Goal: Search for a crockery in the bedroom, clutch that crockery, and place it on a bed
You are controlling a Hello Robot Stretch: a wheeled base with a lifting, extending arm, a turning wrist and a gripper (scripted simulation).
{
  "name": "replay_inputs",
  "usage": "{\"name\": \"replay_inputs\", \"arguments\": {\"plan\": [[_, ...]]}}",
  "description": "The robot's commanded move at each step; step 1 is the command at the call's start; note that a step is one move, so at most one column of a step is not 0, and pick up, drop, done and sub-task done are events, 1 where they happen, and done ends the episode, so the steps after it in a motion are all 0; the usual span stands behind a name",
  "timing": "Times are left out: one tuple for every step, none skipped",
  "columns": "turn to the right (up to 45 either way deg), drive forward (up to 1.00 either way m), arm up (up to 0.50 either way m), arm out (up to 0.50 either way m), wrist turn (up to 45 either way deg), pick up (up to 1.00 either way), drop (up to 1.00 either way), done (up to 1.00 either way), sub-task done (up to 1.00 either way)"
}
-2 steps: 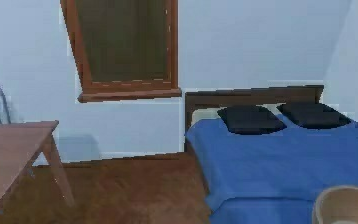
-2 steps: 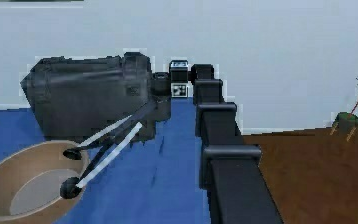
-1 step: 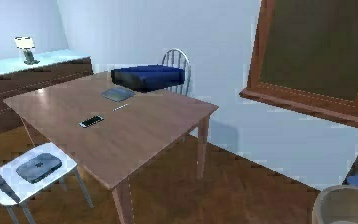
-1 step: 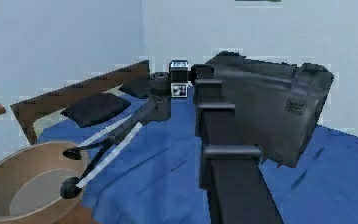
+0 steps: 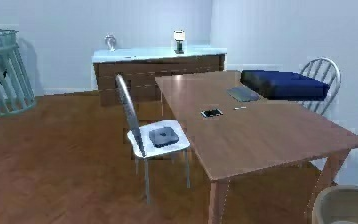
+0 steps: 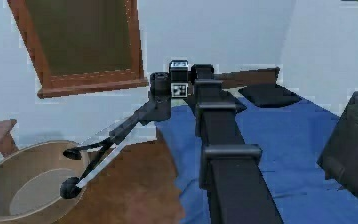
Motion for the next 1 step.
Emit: {"name": "replay_inputs", "arguments": {"plan": [[45.0, 0.00, 0.00, 0.00, 0.0, 0.00, 0.00, 0.00, 0.00]]}}
